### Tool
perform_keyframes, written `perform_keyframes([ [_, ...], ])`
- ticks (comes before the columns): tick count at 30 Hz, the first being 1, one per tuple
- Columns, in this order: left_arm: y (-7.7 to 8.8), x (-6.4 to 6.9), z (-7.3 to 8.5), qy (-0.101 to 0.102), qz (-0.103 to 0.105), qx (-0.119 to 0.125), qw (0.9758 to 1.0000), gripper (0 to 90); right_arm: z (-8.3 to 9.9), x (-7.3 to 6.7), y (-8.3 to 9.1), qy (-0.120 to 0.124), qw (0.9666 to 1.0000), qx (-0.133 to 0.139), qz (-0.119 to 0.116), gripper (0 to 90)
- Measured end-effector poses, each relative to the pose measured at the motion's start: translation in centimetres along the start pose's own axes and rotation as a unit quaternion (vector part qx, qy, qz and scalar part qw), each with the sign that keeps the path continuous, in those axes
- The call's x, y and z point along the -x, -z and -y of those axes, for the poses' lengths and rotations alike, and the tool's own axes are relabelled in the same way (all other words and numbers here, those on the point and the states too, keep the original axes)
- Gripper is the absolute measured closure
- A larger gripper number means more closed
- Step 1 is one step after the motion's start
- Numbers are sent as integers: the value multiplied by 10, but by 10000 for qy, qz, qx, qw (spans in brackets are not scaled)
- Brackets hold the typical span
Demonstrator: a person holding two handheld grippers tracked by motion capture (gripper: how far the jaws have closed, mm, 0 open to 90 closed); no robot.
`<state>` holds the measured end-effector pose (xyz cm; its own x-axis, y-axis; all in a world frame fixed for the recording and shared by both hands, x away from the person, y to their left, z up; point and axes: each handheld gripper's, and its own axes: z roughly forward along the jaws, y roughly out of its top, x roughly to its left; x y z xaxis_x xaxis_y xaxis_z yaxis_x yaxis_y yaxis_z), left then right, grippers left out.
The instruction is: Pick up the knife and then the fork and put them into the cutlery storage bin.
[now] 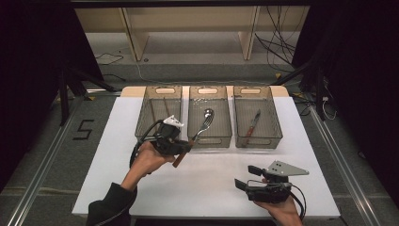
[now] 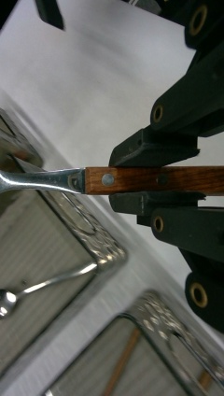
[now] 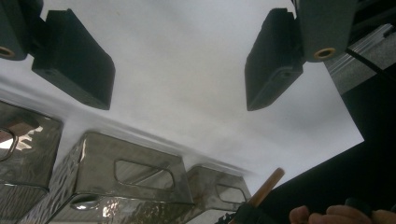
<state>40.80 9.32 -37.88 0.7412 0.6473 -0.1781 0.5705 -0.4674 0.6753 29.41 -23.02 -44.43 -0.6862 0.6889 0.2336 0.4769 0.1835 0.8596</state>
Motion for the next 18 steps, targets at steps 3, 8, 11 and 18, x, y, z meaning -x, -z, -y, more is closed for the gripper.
perform_keyframes([
  [3, -5, 6, -14, -76, 41, 77, 9999, 762, 0, -1, 0, 14, 10000, -9, -7, 253],
  [8, -18, 15, -39, -112, 227, 175, 9995, 761, 0, -2, 0, 24, 10000, -5, -1, 253],
  [11, -27, 18, -52, -126, 245, 213, 9994, 761, 0, -1, 0, 35, 10000, 1, -10, 253],
  [18, -53, 25, -83, -146, 334, 330, 9988, 761, 0, 0, 1, 14, 10000, 19, -23, 253],
])
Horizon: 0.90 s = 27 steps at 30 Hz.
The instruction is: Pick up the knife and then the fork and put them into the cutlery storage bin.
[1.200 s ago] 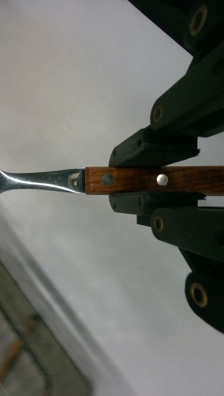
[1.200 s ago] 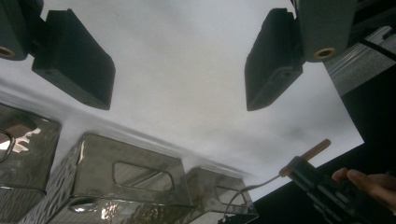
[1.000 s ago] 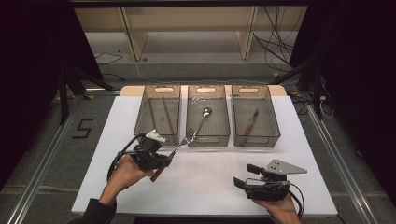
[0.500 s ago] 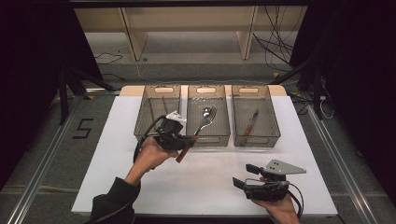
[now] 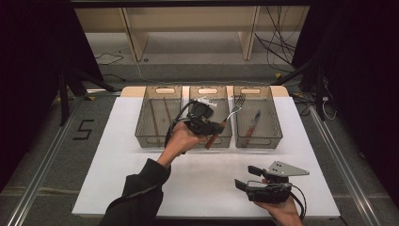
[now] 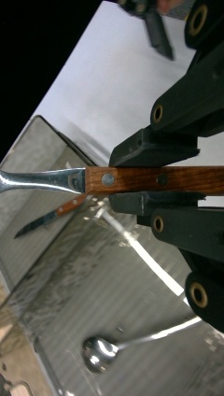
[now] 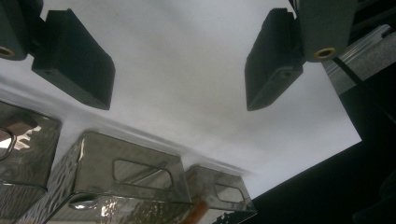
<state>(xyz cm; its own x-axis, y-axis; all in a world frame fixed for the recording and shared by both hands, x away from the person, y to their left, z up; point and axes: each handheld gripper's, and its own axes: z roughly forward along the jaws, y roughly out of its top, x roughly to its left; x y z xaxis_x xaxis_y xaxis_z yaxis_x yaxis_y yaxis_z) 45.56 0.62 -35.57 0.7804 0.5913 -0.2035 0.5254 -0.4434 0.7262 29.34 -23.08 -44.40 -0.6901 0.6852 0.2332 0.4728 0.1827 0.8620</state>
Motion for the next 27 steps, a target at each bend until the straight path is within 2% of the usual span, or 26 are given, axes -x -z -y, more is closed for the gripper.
perform_keyframes([
  [7, -25, -1, -25, 90, 72, 200, 9997, 761, 0, 0, 0, -8, 10000, 11, -13, 252],
  [11, -42, 0, -36, 104, 56, 226, 9997, 761, 0, 0, 0, -1, 10000, 24, -23, 252],
  [22, -72, 1, -54, 322, 196, 378, 9986, 761, 0, 0, 2, -20, 10000, 40, -53, 252],
  [27, -82, 1, -60, 338, 152, 369, 9986, 761, 0, -1, 2, -23, 10000, 51, -59, 252],
])
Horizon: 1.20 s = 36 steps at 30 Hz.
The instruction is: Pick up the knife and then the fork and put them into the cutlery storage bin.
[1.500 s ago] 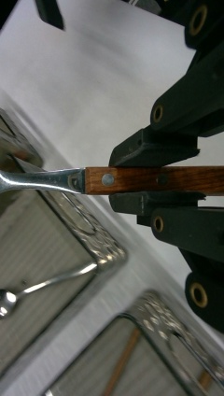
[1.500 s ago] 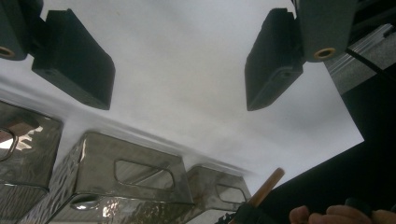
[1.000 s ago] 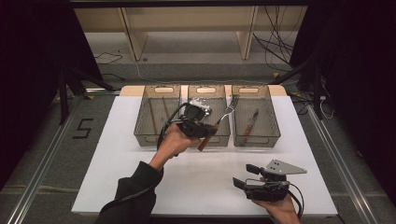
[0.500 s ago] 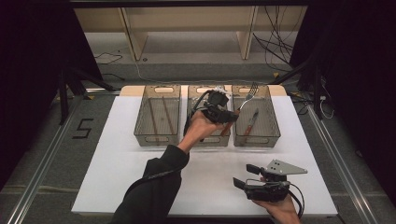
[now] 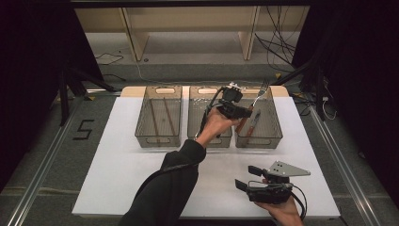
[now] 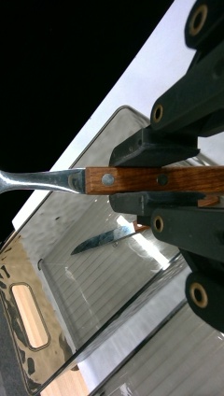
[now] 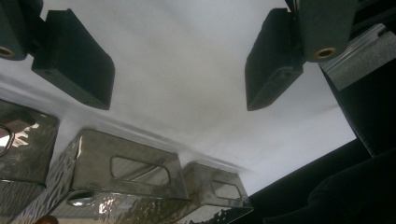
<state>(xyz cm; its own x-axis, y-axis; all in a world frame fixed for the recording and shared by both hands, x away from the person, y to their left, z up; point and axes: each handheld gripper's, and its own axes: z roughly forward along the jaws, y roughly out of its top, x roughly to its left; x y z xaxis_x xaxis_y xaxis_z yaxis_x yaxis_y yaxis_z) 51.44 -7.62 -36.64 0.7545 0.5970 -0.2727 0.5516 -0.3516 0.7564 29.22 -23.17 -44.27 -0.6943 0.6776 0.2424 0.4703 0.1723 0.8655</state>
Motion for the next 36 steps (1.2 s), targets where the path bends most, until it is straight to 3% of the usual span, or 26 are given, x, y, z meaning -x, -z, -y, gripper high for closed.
perform_keyframes([
  [17, -28, -3, 1, 115, -75, -40, 9999, 759, 0, -1, 0, -2, 10000, 6, -46, 252],
  [25, -38, -3, 7, 86, -253, -168, 9995, 756, 0, -1, 0, 3, 10000, 6, -54, 252],
  [28, -41, -3, 9, 168, -316, -236, 9991, 748, 0, 0, 0, -3, 10000, 5, -52, 252],
  [36, -29, 2, 2, 136, -265, -240, 9993, 461, 0, -1, 0, 9, 10000, -2, -45, 252],
])
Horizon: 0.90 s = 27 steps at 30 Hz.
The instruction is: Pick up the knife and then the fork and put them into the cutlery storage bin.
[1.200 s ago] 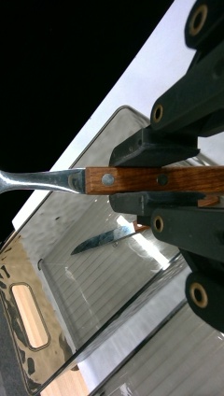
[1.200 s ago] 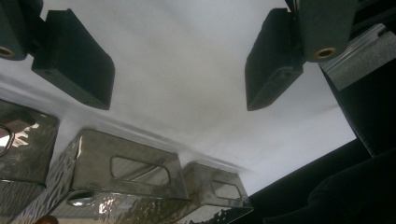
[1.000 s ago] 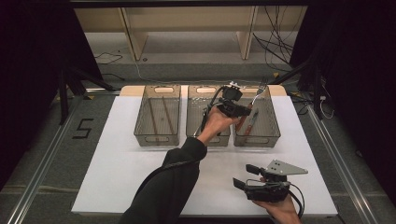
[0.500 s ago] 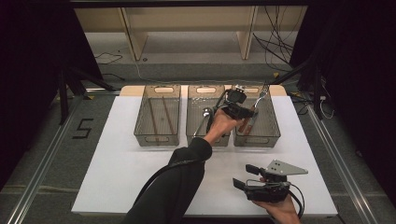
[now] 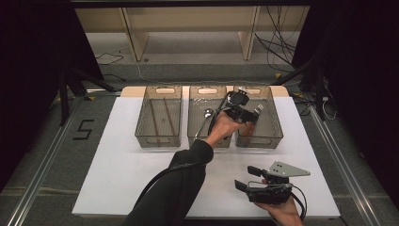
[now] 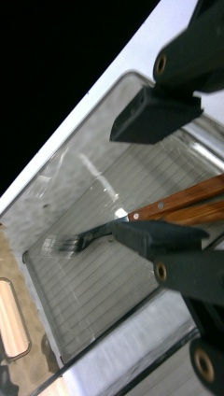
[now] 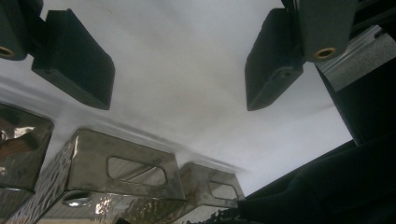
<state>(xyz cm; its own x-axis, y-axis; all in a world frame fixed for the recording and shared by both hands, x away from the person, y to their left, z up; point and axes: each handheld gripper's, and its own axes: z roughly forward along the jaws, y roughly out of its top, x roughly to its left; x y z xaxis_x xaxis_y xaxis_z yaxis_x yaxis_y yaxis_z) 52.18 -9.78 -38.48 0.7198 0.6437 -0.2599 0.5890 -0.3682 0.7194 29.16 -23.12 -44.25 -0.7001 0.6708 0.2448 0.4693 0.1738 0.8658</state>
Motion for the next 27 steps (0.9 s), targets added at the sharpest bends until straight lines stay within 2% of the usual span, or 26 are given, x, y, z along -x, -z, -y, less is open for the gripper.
perform_keyframes([
  [3, 9, -1, 0, -55, 16, -51, 10000, 390, 0, 0, 0, -7, 10000, 6, 12, 252],
  [7, 27, -6, 7, -76, 90, 28, 9999, 315, 0, 0, 0, -14, 10000, 2, 29, 252],
  [10, 45, -10, 16, -5, 144, 177, 9997, 286, 0, 1, 0, -14, 10000, 7, 43, 252],
  [13, 60, -12, 26, -113, 179, 187, 9996, 264, 0, 2, 0, -22, 10000, 2, 60, 251],
  [15, 71, -13, 33, -130, 268, 259, 9992, 255, 0, 1, 0, -1, 10000, 17, 79, 251],
  [20, 96, -16, 56, -287, 263, 324, 9987, 226, 0, 2, 1, -17, 9999, 23, 123, 251],
  [27, 127, -31, 94, -249, 219, 443, 9985, 211, 0, 3, 2, -15, 9999, 53, 163, 251],
])
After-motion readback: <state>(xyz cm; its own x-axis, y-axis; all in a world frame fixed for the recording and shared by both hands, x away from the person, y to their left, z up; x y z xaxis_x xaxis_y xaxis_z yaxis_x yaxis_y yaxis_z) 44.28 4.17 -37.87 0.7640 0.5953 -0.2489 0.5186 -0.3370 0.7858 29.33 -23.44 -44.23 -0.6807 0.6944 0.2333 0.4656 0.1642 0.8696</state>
